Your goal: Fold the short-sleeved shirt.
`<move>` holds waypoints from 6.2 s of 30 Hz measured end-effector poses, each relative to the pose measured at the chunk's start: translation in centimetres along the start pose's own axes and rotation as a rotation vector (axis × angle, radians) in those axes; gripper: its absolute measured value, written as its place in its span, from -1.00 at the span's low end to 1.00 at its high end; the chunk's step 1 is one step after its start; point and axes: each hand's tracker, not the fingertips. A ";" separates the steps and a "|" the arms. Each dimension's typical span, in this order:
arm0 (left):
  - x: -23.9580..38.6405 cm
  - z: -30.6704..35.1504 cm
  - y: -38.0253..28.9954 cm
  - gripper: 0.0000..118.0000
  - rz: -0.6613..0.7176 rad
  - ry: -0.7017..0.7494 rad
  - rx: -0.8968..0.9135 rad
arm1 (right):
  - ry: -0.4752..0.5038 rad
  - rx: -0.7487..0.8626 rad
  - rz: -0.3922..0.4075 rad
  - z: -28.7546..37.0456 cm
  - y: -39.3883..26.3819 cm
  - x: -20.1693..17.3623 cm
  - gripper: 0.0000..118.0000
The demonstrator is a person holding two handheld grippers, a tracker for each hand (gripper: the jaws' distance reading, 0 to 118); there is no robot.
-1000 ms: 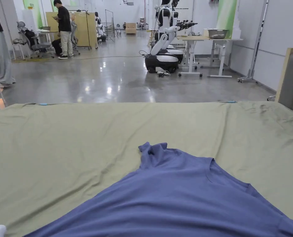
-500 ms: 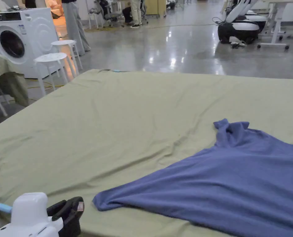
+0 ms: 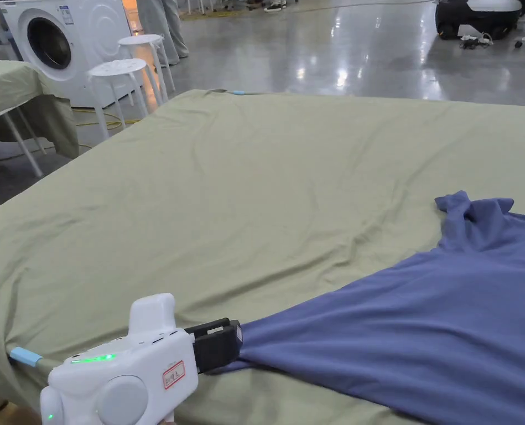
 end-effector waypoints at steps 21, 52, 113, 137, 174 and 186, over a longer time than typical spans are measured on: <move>5.0 5.6 -0.7 -0.91 -0.224 -0.104 0.154 | -0.202 -0.237 0.063 -17.1 2.8 13.2 -0.86; 5.8 9.5 4.5 -0.91 -0.171 -0.206 0.295 | -0.318 -0.170 -0.007 -21.4 8.8 20.8 -0.84; 25.1 8.7 50.2 -0.91 -0.391 -0.060 0.791 | -0.665 0.457 -0.020 -15.1 42.9 29.8 -0.84; 21.8 -16.5 35.2 -0.91 -0.444 0.007 0.453 | -0.625 0.191 -0.039 -30.2 22.2 35.0 -0.84; 3.5 10.9 -3.0 -0.91 -0.378 -0.151 0.286 | -0.490 -0.041 -0.039 7.4 -8.9 14.1 -0.84; 1.5 6.9 -6.5 0.93 -0.328 -0.115 0.030 | -0.456 -0.236 -0.158 6.6 -15.1 15.3 1.00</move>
